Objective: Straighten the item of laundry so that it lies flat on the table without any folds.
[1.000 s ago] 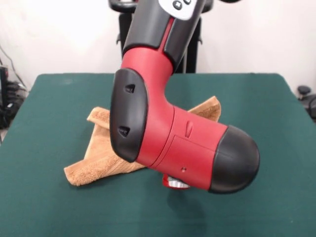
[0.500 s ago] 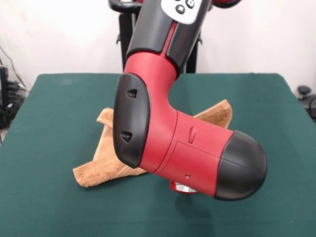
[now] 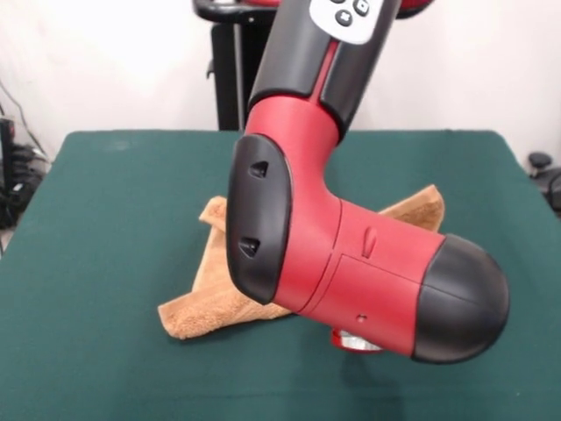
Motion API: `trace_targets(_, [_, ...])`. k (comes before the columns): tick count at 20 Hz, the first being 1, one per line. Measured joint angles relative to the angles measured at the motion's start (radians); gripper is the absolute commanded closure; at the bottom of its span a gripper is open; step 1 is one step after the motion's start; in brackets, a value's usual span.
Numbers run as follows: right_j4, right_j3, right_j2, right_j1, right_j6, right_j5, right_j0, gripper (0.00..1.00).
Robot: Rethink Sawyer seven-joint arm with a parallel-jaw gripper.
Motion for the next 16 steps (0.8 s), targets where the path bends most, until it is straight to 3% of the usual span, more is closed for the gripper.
trace_targets(11, [0.193,-0.001,-0.117,0.013,0.0,-0.001,0.0,1.0])
trace_targets(16, [0.204,0.013,-0.117,0.01,0.0,-0.016,0.019,1.0])
